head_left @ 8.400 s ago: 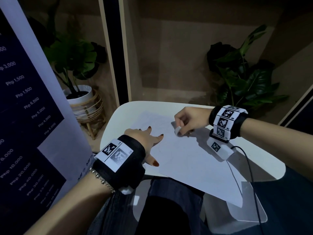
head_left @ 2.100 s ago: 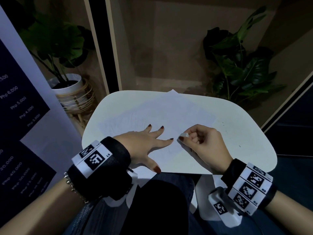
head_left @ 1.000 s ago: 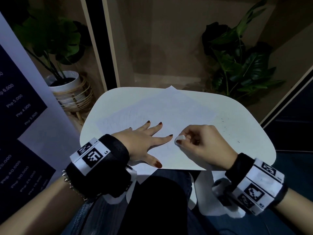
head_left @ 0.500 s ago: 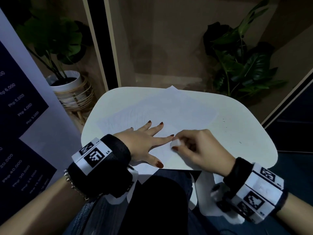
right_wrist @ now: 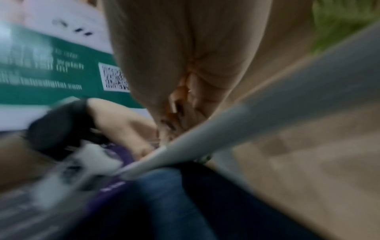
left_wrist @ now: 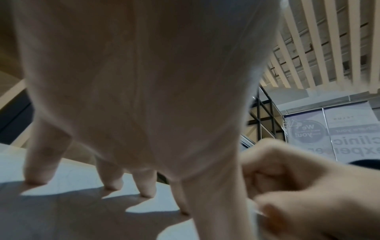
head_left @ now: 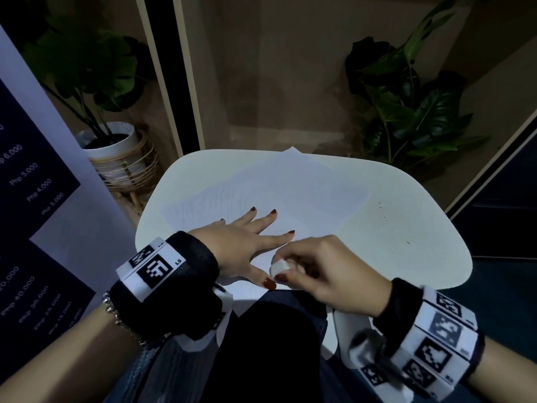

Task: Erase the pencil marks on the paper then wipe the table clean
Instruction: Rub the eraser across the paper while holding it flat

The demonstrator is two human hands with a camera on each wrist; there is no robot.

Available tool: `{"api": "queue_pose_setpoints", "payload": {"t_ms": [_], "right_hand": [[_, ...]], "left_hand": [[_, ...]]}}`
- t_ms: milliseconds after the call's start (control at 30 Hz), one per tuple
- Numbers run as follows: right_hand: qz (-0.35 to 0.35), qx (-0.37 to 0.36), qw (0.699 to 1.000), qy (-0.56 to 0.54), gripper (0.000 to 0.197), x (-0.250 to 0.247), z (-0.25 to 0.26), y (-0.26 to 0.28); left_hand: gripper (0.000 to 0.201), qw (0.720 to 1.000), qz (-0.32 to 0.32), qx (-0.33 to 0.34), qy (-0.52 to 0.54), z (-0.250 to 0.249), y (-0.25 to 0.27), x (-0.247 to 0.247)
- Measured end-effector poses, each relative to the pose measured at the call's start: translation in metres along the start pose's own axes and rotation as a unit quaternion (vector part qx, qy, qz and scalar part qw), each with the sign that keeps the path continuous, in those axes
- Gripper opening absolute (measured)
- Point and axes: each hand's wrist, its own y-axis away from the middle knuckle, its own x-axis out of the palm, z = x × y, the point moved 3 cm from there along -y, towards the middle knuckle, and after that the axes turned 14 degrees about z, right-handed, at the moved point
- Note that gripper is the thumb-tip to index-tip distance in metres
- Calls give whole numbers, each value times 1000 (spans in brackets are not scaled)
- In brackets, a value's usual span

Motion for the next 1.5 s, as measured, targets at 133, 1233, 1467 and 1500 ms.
{"api": "queue_pose_setpoints", "payload": {"t_ms": [133, 1233, 1467, 1500], "right_hand": [[-57, 54, 996, 32, 9, -23, -21, 2], [-17, 33, 998, 42, 10, -13, -3, -15], [-48, 104, 991, 75, 11, -26, -13, -13], [-20, 87, 994, 62, 11, -22, -7, -12]], "left_hand": [[88, 1000, 5, -2, -9, 0, 2, 0], [106, 1000, 14, -16, 2, 0, 7, -1], [106, 1000, 15, -13, 3, 0, 7, -1], [106, 1000, 15, -12, 6, 0, 7, -1]]}}
